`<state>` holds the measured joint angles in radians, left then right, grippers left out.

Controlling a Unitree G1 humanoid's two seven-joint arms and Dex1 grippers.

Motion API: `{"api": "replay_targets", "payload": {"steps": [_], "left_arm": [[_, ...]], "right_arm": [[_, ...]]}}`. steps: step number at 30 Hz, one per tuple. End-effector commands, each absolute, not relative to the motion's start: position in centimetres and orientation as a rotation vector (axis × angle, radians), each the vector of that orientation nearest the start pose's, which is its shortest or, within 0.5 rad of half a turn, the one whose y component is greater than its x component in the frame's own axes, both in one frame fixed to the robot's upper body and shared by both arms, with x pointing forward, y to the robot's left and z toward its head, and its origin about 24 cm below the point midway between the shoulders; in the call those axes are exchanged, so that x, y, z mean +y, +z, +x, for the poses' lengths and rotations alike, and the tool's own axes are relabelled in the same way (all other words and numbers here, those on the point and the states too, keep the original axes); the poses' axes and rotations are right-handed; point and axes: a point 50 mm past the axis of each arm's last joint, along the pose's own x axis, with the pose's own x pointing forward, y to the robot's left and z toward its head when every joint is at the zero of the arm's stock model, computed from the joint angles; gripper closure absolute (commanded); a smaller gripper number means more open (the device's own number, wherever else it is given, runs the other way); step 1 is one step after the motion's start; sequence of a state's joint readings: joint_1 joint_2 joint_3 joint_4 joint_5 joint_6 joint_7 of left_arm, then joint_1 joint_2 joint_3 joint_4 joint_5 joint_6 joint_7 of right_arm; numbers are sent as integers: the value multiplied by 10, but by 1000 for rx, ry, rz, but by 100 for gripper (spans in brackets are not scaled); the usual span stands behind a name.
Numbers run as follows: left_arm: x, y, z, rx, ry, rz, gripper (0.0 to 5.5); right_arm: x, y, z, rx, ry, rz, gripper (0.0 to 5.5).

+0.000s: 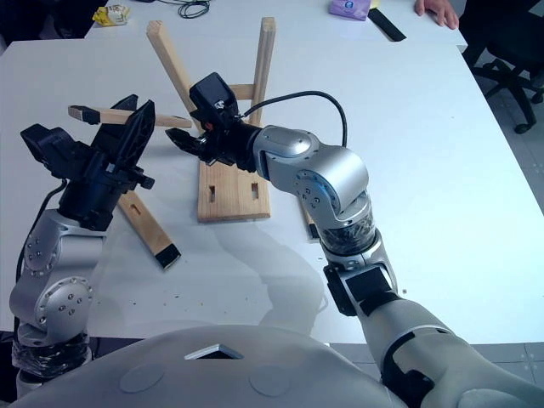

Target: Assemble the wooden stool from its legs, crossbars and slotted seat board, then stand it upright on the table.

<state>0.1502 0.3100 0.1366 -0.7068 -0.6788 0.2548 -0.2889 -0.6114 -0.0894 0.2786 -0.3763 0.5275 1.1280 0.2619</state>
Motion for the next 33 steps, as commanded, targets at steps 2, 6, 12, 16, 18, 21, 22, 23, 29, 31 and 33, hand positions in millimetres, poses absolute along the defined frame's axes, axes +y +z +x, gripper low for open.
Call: {"api": "replay_targets", "payload": {"steps": [2,6,12,16,18,21,22,23,29,31,33], "left_arm": [[202,164,198,-273,-531,-93,419],[239,137,176,-51,-572,-27,419],[268,119,148,141,-635,-28,419],[281,123,160,132,-647,23,419],[288,125,168,119,-642,47,419],[293,122,175,126,-641,76,419],[294,119,175,141,-644,82,419],[294,116,173,157,-654,84,419],[293,98,164,206,-672,84,419],[291,94,162,208,-673,92,419],[291,92,163,206,-676,100,419]], "right_arm": [[-41,156,265,309,972,-102,265],[-62,156,276,300,904,-136,265],[-94,162,297,271,761,-127,265],[-100,165,303,258,736,-122,265],[-101,167,305,252,738,-119,265],[-102,168,307,251,744,-121,265],[-104,168,308,250,745,-124,265],[-106,169,309,251,745,-130,265],[-116,171,316,254,738,-159,265],[-117,173,318,253,746,-164,265],[-116,173,318,253,754,-166,265]]}}
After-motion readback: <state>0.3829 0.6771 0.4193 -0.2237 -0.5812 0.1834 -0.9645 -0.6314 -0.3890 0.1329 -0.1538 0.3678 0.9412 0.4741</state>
